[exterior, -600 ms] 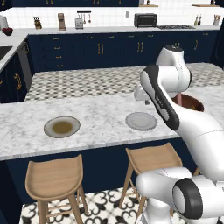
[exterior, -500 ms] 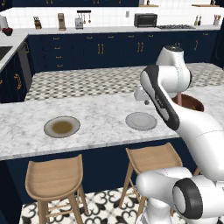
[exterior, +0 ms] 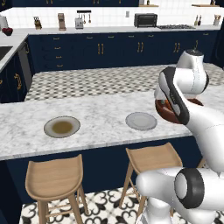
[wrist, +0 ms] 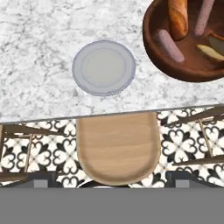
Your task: Place one bun and one sausage from the bowl on each plate.
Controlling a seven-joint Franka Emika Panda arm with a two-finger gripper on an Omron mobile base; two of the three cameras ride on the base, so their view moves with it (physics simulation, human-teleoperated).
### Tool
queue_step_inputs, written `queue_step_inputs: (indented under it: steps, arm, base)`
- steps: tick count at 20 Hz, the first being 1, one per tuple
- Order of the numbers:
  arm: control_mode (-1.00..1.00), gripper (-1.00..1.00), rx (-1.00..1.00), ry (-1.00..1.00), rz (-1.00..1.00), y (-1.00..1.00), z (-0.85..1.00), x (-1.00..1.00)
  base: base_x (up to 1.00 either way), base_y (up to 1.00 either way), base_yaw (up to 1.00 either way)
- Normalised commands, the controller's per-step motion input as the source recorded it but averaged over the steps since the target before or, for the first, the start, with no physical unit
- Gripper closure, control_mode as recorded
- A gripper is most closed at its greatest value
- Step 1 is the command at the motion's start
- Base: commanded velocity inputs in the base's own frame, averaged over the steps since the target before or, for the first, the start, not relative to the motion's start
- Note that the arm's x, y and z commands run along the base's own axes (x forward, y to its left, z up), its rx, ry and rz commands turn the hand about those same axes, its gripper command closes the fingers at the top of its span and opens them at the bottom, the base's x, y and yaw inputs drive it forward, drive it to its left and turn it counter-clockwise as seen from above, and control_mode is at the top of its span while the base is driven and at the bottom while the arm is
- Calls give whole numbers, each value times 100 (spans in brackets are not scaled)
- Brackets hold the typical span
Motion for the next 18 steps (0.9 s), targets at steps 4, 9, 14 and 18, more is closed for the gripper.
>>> queue_step_inputs:
  steps: [4, 9, 14, 18]
  arm:
    - [-100, -100, 0, 6, -11, -98, -13, 69]
    - [-100, -100, -6, 0, -6, -78, -20, 76]
    - [-100, -100, -7, 0, -2, -56, -43, 84]
    - [-100, -100, -3, 0, 0, -36, -51, 81]
  base:
    - [0, 0, 0]
    - [0, 0, 0]
    - [0, 0, 0]
    - [0, 0, 0]
